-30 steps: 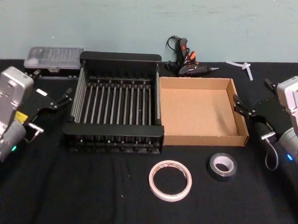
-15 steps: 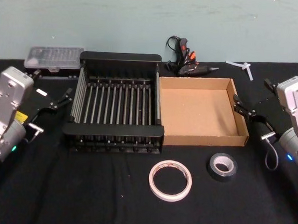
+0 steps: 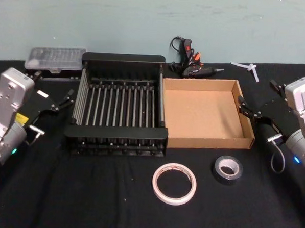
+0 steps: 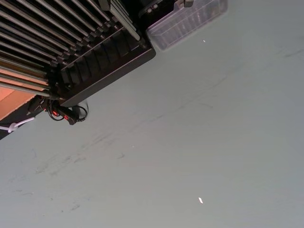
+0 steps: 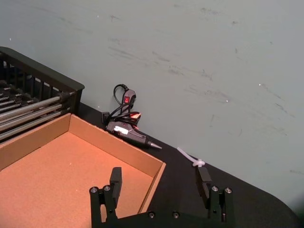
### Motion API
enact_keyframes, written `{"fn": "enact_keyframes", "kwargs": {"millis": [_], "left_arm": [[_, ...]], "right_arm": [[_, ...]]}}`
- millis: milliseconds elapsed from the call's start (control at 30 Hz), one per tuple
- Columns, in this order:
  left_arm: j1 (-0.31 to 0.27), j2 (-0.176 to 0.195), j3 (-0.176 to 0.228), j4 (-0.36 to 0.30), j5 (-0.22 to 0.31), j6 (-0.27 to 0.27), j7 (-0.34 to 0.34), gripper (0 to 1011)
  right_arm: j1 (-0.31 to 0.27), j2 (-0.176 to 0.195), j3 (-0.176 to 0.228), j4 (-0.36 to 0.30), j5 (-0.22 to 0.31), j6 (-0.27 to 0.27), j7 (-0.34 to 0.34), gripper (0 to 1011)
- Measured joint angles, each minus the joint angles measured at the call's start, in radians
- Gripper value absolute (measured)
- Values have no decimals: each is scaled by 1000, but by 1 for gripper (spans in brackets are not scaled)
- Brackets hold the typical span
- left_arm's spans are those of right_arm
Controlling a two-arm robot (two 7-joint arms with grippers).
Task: Pick up the white tape and place it into the black box , Pick up the silver tape and place it into the brown box.
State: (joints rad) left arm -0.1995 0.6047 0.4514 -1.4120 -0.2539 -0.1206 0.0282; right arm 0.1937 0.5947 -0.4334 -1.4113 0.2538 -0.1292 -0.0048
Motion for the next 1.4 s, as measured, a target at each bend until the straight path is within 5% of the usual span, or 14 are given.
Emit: {"fn": "enact_keyframes", "kwargs": {"millis": [300, 667, 1400], "left_arm": [[0, 0, 0, 0, 0, 0, 0, 1001], [0, 0, 0, 0, 0, 0, 0, 1001], [0, 0, 0, 0, 0, 0, 0, 1001]], "right_arm": [[-27, -5, 35, -32, 28, 11, 36, 1002], [-105, 14, 92, -154, 90, 97, 73, 1002], [-299, 57, 185, -376, 132, 253, 87, 1002]]}}
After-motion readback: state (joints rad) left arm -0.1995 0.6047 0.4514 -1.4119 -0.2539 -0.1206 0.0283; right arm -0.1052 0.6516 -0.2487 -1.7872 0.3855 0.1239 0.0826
